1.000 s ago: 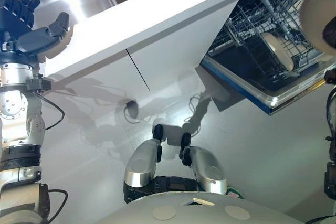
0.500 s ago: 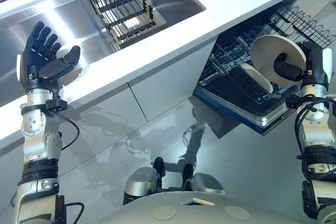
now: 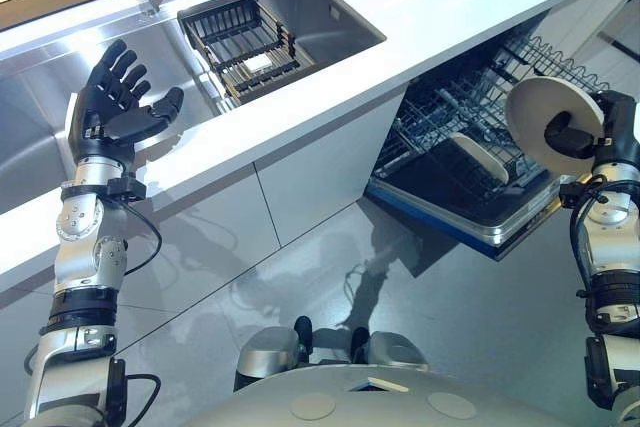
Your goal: Pick up plates and place into dishwasher.
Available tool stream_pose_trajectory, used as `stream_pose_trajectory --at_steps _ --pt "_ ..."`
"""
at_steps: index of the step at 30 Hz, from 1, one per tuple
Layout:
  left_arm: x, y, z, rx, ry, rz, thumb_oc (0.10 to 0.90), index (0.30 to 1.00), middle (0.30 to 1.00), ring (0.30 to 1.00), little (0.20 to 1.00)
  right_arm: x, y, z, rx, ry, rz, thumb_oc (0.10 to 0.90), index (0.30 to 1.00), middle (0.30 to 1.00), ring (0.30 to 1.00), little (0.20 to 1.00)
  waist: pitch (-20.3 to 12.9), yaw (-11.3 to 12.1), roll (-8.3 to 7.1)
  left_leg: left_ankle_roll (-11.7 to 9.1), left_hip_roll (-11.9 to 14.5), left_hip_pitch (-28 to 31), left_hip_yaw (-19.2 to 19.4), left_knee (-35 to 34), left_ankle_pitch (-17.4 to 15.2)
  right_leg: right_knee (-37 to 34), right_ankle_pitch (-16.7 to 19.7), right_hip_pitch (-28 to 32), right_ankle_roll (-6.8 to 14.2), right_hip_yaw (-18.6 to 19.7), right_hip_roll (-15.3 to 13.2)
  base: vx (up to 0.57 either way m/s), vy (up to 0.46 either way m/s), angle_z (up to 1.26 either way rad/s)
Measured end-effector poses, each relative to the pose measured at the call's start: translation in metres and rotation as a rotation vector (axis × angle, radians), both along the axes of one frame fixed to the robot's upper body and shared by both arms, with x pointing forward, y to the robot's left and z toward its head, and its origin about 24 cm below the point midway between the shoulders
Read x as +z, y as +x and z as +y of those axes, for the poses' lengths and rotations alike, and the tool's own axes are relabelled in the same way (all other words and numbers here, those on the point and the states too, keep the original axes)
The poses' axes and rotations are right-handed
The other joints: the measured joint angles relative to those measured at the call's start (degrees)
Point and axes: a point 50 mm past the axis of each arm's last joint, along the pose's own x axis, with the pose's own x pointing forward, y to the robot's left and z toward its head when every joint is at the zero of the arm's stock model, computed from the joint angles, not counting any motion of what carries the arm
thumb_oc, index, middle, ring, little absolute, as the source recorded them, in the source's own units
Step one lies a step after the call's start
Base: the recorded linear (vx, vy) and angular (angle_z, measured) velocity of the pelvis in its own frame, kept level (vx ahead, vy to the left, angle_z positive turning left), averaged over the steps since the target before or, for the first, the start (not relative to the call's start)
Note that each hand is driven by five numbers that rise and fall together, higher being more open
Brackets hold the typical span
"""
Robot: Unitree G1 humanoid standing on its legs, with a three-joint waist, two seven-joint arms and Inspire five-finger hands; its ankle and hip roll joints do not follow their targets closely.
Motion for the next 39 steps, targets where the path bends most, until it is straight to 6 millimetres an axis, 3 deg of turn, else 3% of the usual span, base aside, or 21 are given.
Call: stream_pose_trajectory --at_steps 2,5,8,11,13,15,16,19,22,27,28,29,31,34,36,37,38,39 --pt "-0.001 0.001 0.000 -0.003 -0.002 0.016 0.800 0.900 0.900 0.900 0.900 0.002 -0.001 -0.002 -0.016 -0.007 -0.005 0.100 0.300 0.300 0.300 0.200 -0.05 -0.38 -0.02 0.55 -0.55 0.42 -1.75 0.41 -0.09 3.27 -0.47 -3.02 0.41 0.21 -0.60 0.41 -0.206 -0.04" --pt "0.001 0.002 0.001 -0.008 0.007 0.023 0.800 0.900 0.900 0.900 0.900 0.000 -0.002 -0.005 -0.051 -0.003 0.006 0.100 0.300 0.300 0.300 0.200 -0.05 -1.13 0.02 0.84 -0.61 -0.02 -4.40 1.81 -0.55 -0.98 -0.27 -7.38 0.72 0.50 -0.34 0.48 -0.304 0.09" --pt "0.001 0.002 0.001 -0.011 0.011 0.027 0.800 0.900 0.900 0.900 0.900 -0.005 -0.007 -0.013 -0.118 0.026 0.018 0.100 0.300 0.300 0.300 0.200 0.01 -2.47 -0.30 -0.05 -1.42 0.17 -6.93 4.97 -3.40 -10.23 0.82 -9.79 1.58 3.78 -0.33 0.65 -0.406 0.38" --pt "-0.003 0.000 0.000 -0.019 0.028 0.046 0.800 0.900 0.900 0.900 0.900 -0.012 -0.012 -0.021 -0.175 0.062 0.043 0.100 0.300 0.300 0.300 0.200 -0.33 -2.80 -1.07 -0.87 -2.35 1.13 -7.74 9.06 -8.03 -8.01 0.91 -9.45 1.72 4.89 -1.23 0.60 -0.339 0.31" --pt "-0.011 -0.004 -0.001 -0.024 0.017 0.069 0.800 0.900 0.900 0.900 0.900 -0.015 -0.015 -0.026 -0.204 0.063 0.068 0.100 0.300 0.300 0.300 0.200 -1.76 -2.90 -0.68 -2.49 -1.52 1.77 -8.58 10.74 -11.06 -6.08 3.92 -9.16 0.48 4.04 -0.58 0.52 -0.317 0.32" --pt "-0.016 -0.006 -0.001 -0.035 0.015 0.086 0.800 0.900 0.900 0.900 0.900 -0.014 -0.017 -0.028 -0.225 0.059 0.071 0.100 0.300 0.300 0.300 0.200 -2.69 -3.16 0.48 -4.87 0.96 2.33 -8.98 11.55 -12.82 -4.95 6.62 -8.62 -2.84 2.32 1.17 0.54 -0.318 0.41" --pt "-0.018 -0.006 -0.003 -0.048 0.006 0.096 0.800 0.900 0.900 0.900 0.900 -0.013 -0.018 -0.031 -0.240 0.054 0.076 0.100 0.300 0.300 0.300 0.200 -3.21 -3.31 1.30 -5.71 1.69 1.86 -8.79 12.88 -13.58 -4.46 5.71 -8.54 -4.45 1.11 1.99 0.52 -0.300 0.43" --pt "-0.023 -0.006 -0.007 -0.108 0.018 0.133 0.800 0.900 0.900 0.900 0.900 -0.009 -0.021 -0.038 -0.265 0.034 0.086 0.100 0.300 0.300 0.300 0.200 -3.31 -3.14 1.48 -6.83 3.42 -1.09 -7.30 19.10 -13.01 -3.71 3.29 -7.03 -7.76 -1.66 3.04 0.51 -0.297 0.41" --pt "-0.032 -0.013 -0.010 -0.150 0.016 0.170 0.800 0.900 0.900 0.900 0.900 -0.005 -0.022 -0.040 -0.276 -0.001 0.085 0.100 0.300 0.300 0.300 0.200 -3.15 -2.01 1.21 -7.25 4.00 -2.78 -5.34 21.64 -12.75 -4.23 1.60 -5.28 -9.36 -2.48 3.69 0.38 -0.221 0.15" --pt "-0.029 -0.015 -0.013 -0.188 0.070 0.169 0.800 0.900 0.900 0.900 0.900 -0.001 -0.023 -0.046 -0.311 -0.057 0.111 0.100 0.300 0.300 0.300 0.200 -2.71 -0.57 0.87 -6.51 4.61 -9.18 -2.61 23.82 -12.14 -3.97 -0.21 -4.61 -10.26 -5.37 3.48 0.23 -0.122 0.21" --pt "-0.026 -0.014 -0.014 -0.194 0.074 0.158 0.800 0.900 0.900 0.900 0.900 0.000 -0.024 -0.049 -0.325 -0.073 0.122 0.100 0.300 0.300 0.300 0.200 -2.48 -0.62 1.23 -6.65 5.20 -10.24 -2.32 23.71 -11.80 -3.92 -0.41 -4.77 -10.24 -6.54 3.37 -0.06 -0.069 0.43" --pt "-0.021 -0.013 -0.016 -0.202 0.083 0.137 0.800 0.900 0.900 0.900 0.900 0.004 -0.025 -0.054 -0.341 -0.102 0.135 0.100 0.300 0.300 0.300 0.200 -2.06 -0.62 1.50 -6.40 5.74 -11.88 -1.87 23.49 -8.92 -2.86 -0.88 -5.90 -10.12 -7.64 2.97 -0.18 -0.061 0.43" --pt "-0.008 -0.010 -0.020 -0.213 0.108 0.071 0.800 0.900 0.900 0.900 0.900 0.018 -0.018 -0.060 -0.378 -0.149 0.160 0.100 0.300 0.300 0.300 0.200 -0.58 -1.07 2.19 -7.78 5.39 -15.25 -1.26 22.78 -8.40 1.44 -1.83 -10.35 -9.53 -7.98 2.08 -0.33 -0.002 0.36" --pt "0.041 0.007 -0.032 -0.213 0.162 -0.152 0.800 0.900 0.900 0.900 0.900 0.066 -0.007 -0.079 -0.448 -0.136 0.162 0.100 0.300 0.300 0.300 0.200 5.07 -1.85 3.68 -7.90 3.51 -24.09 1.04 23.24 -7.70 10.30 -2.88 -22.65 -8.95 -5.84 -0.96 -0.42 0.133 0.49" --pt "0.065 0.011 -0.033 -0.185 0.167 -0.265 0.800 0.900 0.900 0.900 0.900 0.077 0.007 -0.074 -0.407 -0.109 0.188 0.100 0.300 0.300 0.300 0.200 8.53 -1.75 4.47 -7.56 2.47 -28.35 2.04 25.61 -7.27 14.03 -3.21 -27.90 -8.99 -5.11 -2.87 -0.23 0.139 0.15" --pt "0.073 0.013 -0.034 -0.167 0.155 -0.310 0.800 0.900 0.900 0.900 0.900 0.083 0.012 -0.069 -0.412 -0.186 0.199 0.350 0.514 0.514 0.514 0.450 9.39 -1.99 5.36 -7.58 1.97 -30.87 2.12 27.13 -7.39 16.01 -3.71 -30.55 -9.38 -4.86 -3.48 -0.14 0.095 0.03" --pt "0.079 0.013 -0.033 -0.149 0.153 -0.336 0.800 0.900 0.900 0.900 0.900 0.096 0.013 -0.069 -0.434 -0.237 0.162 0.800 0.900 0.900 0.900 0.900 10.60 -2.13 6.23 -7.66 1.62 -32.03 2.22 28.04 -7.44 17.12 -3.69 -31.85 -9.33 -4.55 -3.79 -0.15 0.086 -0.04" --pt "0.081 0.012 -0.031 -0.129 0.153 -0.352 0.800 0.900 0.900 0.900 0.900 0.110 0.016 -0.068 -0.439 -0.260 0.134 0.800 0.900 0.900 0.900 0.900 11.03 -2.00 6.67 -7.51 1.22 -33.69 2.16 28.98 -7.58 18.47 -3.72 -33.56 -9.31 -3.90 -3.91 -0.13 0.036 -0.15"
